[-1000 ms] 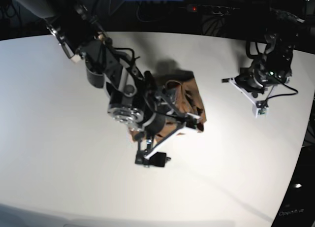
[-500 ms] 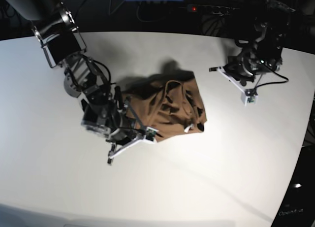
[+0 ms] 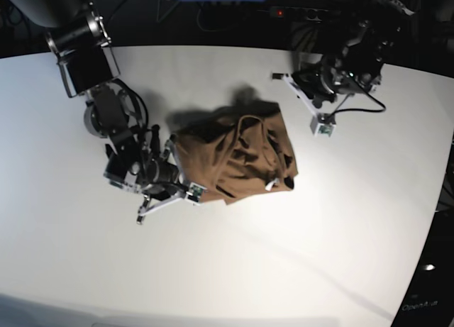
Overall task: Fold the T-shirt properly
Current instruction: 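Open the right gripper and retract it from the bundle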
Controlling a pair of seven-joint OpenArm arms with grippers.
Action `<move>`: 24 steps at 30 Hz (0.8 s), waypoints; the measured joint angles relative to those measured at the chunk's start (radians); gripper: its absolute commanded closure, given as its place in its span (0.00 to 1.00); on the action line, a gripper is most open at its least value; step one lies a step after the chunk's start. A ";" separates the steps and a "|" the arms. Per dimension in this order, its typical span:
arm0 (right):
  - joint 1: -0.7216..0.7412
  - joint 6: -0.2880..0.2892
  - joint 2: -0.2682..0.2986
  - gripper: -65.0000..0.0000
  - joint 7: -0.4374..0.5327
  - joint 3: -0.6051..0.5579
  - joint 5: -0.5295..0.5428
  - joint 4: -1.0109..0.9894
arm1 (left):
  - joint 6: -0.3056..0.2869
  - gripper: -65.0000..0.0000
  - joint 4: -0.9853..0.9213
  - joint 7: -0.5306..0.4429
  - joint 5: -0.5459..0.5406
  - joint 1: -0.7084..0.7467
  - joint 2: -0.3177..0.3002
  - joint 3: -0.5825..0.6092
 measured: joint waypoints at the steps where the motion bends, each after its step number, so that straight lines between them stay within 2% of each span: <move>1: -0.005 0.001 0.001 1.00 0.008 0.000 0.001 -0.009 | 0.000 0.97 0.001 0.000 0.001 0.000 0.000 0.010; 7: -0.002 0.000 0.002 1.00 0.014 0.000 -0.001 -0.054 | 0.000 0.97 0.006 -0.005 0.003 -0.001 0.003 0.054; 11: -0.015 0.000 -0.001 1.00 0.048 0.001 0.000 -0.053 | 0.000 0.97 -0.003 -0.005 0.013 -0.037 0.031 0.068; 13: -0.033 0.000 -0.001 1.00 0.047 0.001 0.000 -0.054 | -0.003 0.97 -0.014 -0.055 0.007 -0.059 0.049 0.067; 18: -0.066 -0.015 -0.001 1.00 0.058 0.003 -0.001 -0.049 | 0.002 0.97 -0.121 -0.079 0.008 -0.114 0.079 0.117; 24: -0.105 -0.035 0.013 1.00 0.094 0.007 0.003 -0.036 | -0.007 0.97 -0.184 -0.142 -0.001 -0.164 0.082 0.158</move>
